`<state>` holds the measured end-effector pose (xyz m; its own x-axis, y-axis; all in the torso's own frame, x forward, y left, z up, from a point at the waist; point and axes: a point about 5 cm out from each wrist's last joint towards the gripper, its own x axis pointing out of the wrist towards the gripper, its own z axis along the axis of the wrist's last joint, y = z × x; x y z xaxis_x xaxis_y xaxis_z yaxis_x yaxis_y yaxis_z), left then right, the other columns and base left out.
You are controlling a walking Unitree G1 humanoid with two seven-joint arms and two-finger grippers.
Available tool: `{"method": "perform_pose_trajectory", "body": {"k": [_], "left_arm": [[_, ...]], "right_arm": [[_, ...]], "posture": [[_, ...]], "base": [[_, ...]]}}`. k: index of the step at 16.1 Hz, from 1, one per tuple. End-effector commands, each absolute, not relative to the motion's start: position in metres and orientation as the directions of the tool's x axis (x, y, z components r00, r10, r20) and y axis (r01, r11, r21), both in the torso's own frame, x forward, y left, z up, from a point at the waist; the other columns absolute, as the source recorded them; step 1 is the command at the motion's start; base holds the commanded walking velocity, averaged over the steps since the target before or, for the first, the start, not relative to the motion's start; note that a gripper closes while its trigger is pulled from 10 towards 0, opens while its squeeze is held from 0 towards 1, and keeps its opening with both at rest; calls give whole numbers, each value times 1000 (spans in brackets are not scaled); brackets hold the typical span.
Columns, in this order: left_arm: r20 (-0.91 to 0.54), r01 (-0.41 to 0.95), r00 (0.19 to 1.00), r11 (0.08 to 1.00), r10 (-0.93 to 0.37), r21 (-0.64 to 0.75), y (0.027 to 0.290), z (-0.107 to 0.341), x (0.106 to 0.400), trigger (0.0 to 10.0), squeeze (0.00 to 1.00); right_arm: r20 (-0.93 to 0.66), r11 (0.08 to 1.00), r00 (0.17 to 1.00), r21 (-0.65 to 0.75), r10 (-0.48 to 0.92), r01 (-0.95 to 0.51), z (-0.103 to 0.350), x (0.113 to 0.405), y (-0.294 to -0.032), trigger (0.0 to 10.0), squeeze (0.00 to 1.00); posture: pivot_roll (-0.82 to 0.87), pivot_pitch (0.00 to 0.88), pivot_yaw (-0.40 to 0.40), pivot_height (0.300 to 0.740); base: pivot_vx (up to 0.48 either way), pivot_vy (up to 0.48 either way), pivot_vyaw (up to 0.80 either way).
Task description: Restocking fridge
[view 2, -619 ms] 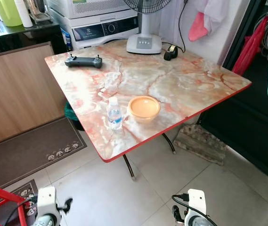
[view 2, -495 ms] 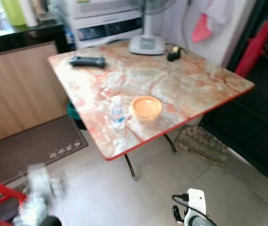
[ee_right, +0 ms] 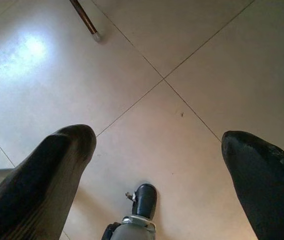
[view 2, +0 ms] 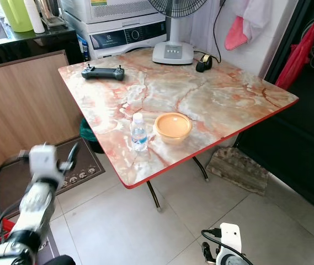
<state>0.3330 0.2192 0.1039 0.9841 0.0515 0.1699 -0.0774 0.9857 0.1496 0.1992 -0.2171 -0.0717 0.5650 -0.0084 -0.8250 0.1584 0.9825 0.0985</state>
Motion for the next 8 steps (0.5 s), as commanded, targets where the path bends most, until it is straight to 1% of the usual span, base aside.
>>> {"method": "perform_pose_trajectory", "body": {"k": [1,2,4,6,8], "left_arm": [[204,-27,979,984,-9,176,208,112,337,10000,0],[224,16,973,984,-56,177,196,116,339,10000,0],[256,79,958,979,-127,188,179,124,341,10000,0],[271,120,947,971,-174,206,169,130,341,10000,0],[280,146,941,974,-191,174,163,135,343,10000,0]], "right_arm": [[-829,981,559,96,-15,168,-73,197,-218,10000,0],[-828,981,560,97,-15,170,-73,196,-217,10000,0],[-827,980,562,98,-17,174,-74,196,-217,10000,0],[-827,979,561,100,-18,178,-74,195,-216,10000,0],[-826,977,564,101,-23,188,-74,196,-216,10000,0]], "posture": [[77,0,-5,740],[67,0,2,740],[62,0,11,740],[59,0,21,740],[63,0,21,740]], "base": [[0,0,0],[0,0,0],[0,0,0],[0,0,0],[0,0,0]]}}
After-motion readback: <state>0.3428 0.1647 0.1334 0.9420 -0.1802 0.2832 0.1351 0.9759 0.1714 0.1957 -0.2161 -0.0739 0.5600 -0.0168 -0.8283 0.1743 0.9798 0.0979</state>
